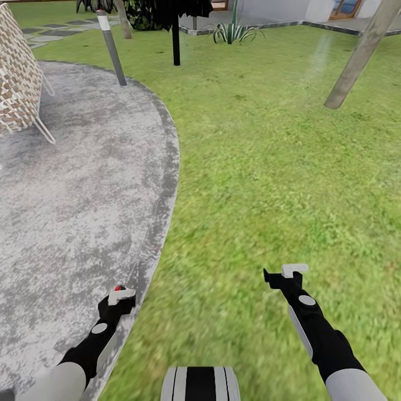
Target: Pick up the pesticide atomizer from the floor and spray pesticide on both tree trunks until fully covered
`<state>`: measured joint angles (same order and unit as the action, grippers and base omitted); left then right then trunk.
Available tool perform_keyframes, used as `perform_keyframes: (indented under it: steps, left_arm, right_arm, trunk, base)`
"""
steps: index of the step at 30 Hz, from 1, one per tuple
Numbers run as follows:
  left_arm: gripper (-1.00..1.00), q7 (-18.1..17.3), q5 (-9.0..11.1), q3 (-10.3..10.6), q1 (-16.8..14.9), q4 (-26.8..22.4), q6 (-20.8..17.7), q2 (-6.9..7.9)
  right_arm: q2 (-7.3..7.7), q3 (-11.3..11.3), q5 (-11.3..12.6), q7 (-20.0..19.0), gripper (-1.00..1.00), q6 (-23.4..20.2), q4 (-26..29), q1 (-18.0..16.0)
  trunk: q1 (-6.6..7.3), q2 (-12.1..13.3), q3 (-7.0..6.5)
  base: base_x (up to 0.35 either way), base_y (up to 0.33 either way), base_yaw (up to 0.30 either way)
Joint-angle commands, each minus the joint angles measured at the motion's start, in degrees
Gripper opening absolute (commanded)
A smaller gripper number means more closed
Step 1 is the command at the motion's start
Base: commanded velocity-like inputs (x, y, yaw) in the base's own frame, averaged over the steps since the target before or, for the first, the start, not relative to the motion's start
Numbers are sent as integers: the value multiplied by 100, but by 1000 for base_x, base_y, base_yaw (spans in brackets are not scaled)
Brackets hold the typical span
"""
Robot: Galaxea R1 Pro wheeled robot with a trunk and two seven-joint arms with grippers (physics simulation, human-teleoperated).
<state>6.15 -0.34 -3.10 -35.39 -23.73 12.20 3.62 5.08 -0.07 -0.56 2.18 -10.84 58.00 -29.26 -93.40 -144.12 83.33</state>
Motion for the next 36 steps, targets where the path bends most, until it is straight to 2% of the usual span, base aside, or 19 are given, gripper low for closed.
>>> perform_keyframes:
  steps: [1,36]
  left_arm:
    - [100,9,-4,-6,-3,3,19,0]
    - [100,9,-1,-13,-3,0,19,2]
  right_arm:
    - [2,6,-6,19,100,-33,9,0]
    - [2,-1,-6,19,100,-35,9,-1]
  trunk:
    - [0,-1,3]
    - [0,-1,22]
  base:
    - [68,0,0]
    - [15,0,16]
